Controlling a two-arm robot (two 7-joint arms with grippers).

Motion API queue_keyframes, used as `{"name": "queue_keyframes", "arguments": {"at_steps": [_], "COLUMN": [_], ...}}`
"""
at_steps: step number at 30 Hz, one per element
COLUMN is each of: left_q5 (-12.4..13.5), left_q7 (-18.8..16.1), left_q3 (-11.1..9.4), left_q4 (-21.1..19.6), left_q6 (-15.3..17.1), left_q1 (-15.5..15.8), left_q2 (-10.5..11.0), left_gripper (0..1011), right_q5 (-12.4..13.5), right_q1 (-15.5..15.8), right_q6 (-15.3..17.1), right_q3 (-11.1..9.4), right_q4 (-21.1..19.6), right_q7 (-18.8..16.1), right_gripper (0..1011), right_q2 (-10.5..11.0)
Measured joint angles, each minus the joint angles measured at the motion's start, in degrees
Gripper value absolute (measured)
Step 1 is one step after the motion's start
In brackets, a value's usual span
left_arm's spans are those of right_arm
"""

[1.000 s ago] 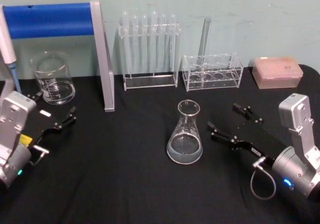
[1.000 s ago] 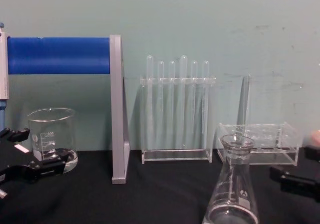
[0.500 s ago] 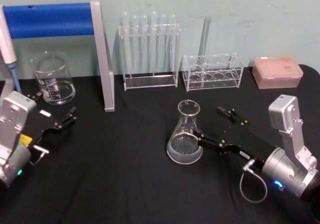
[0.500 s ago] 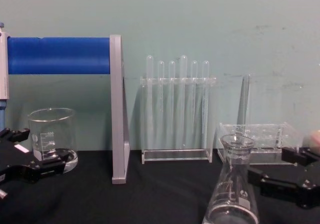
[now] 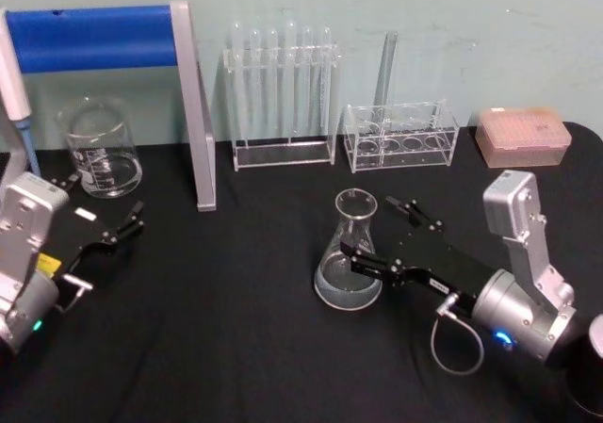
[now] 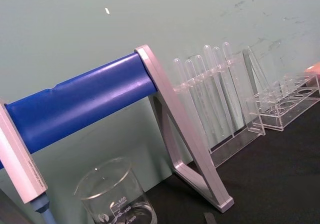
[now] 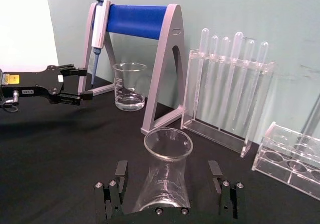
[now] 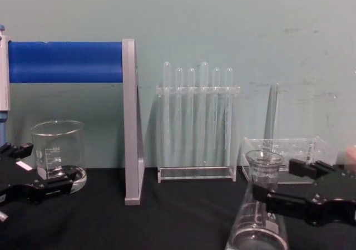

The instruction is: Grasp the erlenmeyer flask with one hand, shake it three times, then place it back.

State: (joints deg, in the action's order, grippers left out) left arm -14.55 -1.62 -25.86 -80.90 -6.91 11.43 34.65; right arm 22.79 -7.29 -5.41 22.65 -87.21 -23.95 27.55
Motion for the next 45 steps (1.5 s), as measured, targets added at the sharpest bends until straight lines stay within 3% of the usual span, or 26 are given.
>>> {"name": "queue_keyframes", "arguments": {"at_steps": [19,36,45], "left_q5": [0.00,0.00,0.00], "left_q7": [0.00,0.00,0.00], "left_q3": [0.00,0.00,0.00], "left_q4": [0.00,0.00,0.00], "left_q6": [0.00,0.00,0.00], "left_q1": [0.00,0.00,0.00], "left_q2": [0.00,0.00,0.00], "left_gripper": [1001,1001,1001], "right_q5": [-1.04,-1.18,-1.18], "right_q1": [-3.97,-4.55,-4.51], "right_q6": [0.71,0.54,0.52], "right_q3": [-0.02,-0.23,-0.19], "right_q4": [5.52,6.52,6.43], "right_q7": [-2.94,-3.14,-3.11], "right_gripper": [1000,1000,836], "right_q2": [-4.65,-5.40,-5.35]}}
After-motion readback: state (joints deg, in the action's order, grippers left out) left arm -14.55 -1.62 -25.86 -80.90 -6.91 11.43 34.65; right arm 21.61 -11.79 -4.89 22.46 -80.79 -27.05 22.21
